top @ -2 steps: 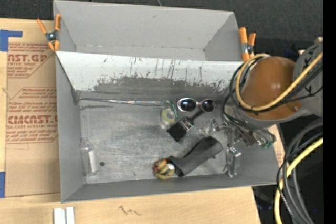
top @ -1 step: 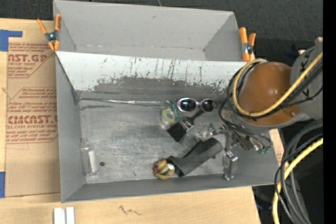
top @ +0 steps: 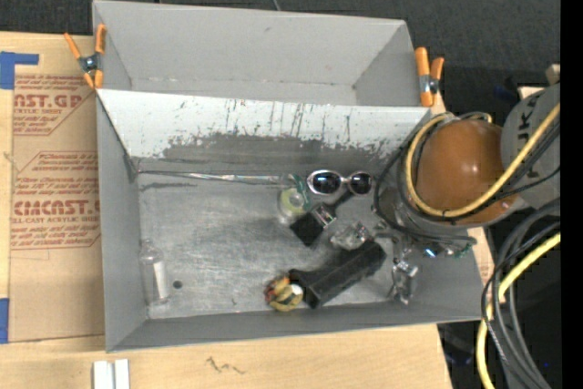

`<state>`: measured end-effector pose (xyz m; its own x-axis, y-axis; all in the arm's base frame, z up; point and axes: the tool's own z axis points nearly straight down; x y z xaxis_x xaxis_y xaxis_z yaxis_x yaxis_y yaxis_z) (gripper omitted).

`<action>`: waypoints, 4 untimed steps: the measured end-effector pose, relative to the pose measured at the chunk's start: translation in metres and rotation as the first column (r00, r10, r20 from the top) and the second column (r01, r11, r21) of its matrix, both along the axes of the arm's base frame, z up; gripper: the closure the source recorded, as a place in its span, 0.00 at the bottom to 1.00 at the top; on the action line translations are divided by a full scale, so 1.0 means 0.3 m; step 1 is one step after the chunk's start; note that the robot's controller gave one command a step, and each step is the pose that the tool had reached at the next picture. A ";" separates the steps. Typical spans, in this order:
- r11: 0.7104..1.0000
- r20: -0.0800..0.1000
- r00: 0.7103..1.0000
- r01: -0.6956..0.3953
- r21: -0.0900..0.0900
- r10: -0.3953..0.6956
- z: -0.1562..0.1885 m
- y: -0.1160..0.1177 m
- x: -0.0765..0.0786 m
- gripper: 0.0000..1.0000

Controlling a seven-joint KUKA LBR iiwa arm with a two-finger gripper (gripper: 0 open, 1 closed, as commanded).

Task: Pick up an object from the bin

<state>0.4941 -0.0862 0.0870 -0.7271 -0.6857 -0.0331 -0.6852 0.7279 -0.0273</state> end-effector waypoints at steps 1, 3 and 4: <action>0.996 0.031 0.995 0.091 0.009 -0.091 -0.004 0.050 0.025 1.00; 0.996 0.017 0.996 0.091 0.006 -0.091 0.002 0.050 0.025 1.00; 0.996 -0.004 0.996 0.094 0.002 -0.094 0.013 0.046 0.021 1.00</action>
Offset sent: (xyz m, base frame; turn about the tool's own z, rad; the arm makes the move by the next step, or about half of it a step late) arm 0.0000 0.0000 0.0000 0.0000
